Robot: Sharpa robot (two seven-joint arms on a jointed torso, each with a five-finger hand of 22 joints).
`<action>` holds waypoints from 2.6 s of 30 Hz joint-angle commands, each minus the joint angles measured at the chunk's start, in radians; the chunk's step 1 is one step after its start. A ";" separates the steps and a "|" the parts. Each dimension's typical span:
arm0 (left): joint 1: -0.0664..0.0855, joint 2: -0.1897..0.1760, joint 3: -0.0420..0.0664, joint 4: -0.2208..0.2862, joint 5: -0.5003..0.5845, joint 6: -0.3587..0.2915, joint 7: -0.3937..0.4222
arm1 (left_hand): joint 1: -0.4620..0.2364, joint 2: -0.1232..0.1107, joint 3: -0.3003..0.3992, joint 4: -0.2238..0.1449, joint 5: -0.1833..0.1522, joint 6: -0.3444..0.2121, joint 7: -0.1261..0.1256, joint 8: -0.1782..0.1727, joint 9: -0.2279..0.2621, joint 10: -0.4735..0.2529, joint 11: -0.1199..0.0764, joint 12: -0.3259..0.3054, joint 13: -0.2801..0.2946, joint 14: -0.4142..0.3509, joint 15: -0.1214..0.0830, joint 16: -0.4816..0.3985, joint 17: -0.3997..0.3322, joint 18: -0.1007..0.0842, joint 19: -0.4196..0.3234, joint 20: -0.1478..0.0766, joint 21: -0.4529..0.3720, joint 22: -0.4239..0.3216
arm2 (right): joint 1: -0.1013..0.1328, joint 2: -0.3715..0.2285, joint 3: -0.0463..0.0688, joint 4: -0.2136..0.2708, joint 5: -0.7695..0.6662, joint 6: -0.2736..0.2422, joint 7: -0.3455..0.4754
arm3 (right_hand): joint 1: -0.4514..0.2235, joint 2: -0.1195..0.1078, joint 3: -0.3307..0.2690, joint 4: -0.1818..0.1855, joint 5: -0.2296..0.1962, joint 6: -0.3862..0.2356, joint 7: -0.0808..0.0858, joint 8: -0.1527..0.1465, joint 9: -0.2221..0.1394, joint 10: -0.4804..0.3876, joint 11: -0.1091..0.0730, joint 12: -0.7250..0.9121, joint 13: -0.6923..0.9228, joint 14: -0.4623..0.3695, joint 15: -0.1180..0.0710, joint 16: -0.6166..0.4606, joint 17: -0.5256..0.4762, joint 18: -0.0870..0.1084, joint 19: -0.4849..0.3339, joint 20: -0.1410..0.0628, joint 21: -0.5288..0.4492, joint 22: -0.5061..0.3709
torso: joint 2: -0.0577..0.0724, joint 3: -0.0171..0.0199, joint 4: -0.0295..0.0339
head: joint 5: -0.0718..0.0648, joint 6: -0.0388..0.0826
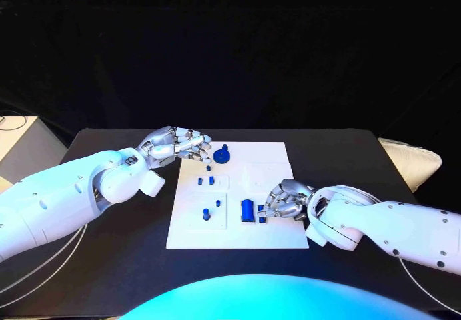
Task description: Assemble the parts on the task board
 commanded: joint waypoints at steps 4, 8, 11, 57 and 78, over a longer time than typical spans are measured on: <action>-0.001 0.002 0.001 0.001 0.001 0.010 0.015 | 0.001 0.006 -0.009 0.000 -0.005 0.001 0.022 0.005 -0.001 -0.004 0.004 -0.006 0.001 0.003 0.004 -0.006 0.001 0.014 0.007 0.000 -0.002 -0.001 | 0.000 0.017 0.001 0.012 -0.093 -0.034 0.005 | 0.010 0.001 0.001 -0.002 0.001 0.005 -0.005 0.008 0.005 0.070 -0.007 0.017 0.219 0.080 -0.010 0.001 0.136 -0.005 0.052 -0.010 0.014 0.131 | 0.002 -0.0010 -0.0015 | 0.000 0.000; -0.001 0.003 0.001 0.001 0.001 0.011 0.015 | 0.001 0.006 -0.009 0.000 -0.005 0.001 0.022 0.005 -0.001 -0.004 0.004 -0.006 0.001 0.003 0.004 -0.006 0.001 0.014 0.007 0.000 -0.002 -0.001 | -0.001 0.037 0.001 0.005 -0.142 -0.038 -0.022 | 0.010 0.001 0.000 -0.002 0.000 0.006 -0.006 0.009 0.006 0.072 -0.007 0.020 0.221 0.080 -0.010 0.002 0.137 -0.006 0.052 -0.011 0.016 0.131 | 0.002 -0.0008 0.0006 | -0.001 0.000; -0.001 0.003 0.001 0.001 0.001 0.012 0.015 | 0.001 0.006 -0.009 0.000 -0.005 0.001 0.022 0.005 -0.001 -0.004 0.004 -0.006 0.001 0.003 0.004 -0.006 0.001 0.014 0.007 0.000 -0.002 -0.001 | -0.001 0.052 0.001 0.000 -0.167 -0.031 -0.036 | 0.010 0.000 0.000 -0.002 0.000 0.007 -0.007 0.011 0.007 0.073 -0.008 0.022 0.222 0.080 -0.011 0.003 0.138 -0.007 0.053 -0.011 0.020 0.134 | 0.002 -0.0004 0.0007 | -0.001 0.000; -0.001 -0.002 0.001 0.004 0.001 0.016 0.005 | 0.005 0.008 -0.012 0.000 -0.005 0.002 0.022 0.006 -0.002 -0.003 0.004 -0.006 0.001 0.004 0.004 -0.008 0.002 0.014 0.009 0.000 -0.004 -0.003 | -0.012 0.083 0.000 -0.032 -0.178 -0.139 -0.046 | 0.025 -0.007 0.024 -0.009 -0.024 -0.004 -0.008 0.023 0.013 0.066 -0.011 0.009 0.216 0.078 -0.014 -0.006 0.125 -0.005 0.052 -0.017 0.004 0.131 | 0.001 0.0002 -0.0013 | 0.002 0.000; -0.002 0.063 -0.001 -0.064 0.058 -0.207 0.135 | 0.048 0.024 -0.006 -0.013 -0.003 0.008 0.016 0.011 -0.006 0.008 -0.001 -0.004 0.003 0.000 0.003 -0.020 0.004 0.014 0.013 0.000 -0.017 -0.014 | 0.024 0.075 0.027 -0.267 0.541 -0.176 0.585 | 0.070 0.009 0.075 -0.052 -0.002 -0.123 0.061 -0.071 -0.022 -0.167 0.049 -0.414 -0.024 -0.015 0.036 -0.266 -0.170 0.091 -0.093 0.028 -0.658 -0.165 | -0.032 -0.0077 0.0054 | -0.006 0.000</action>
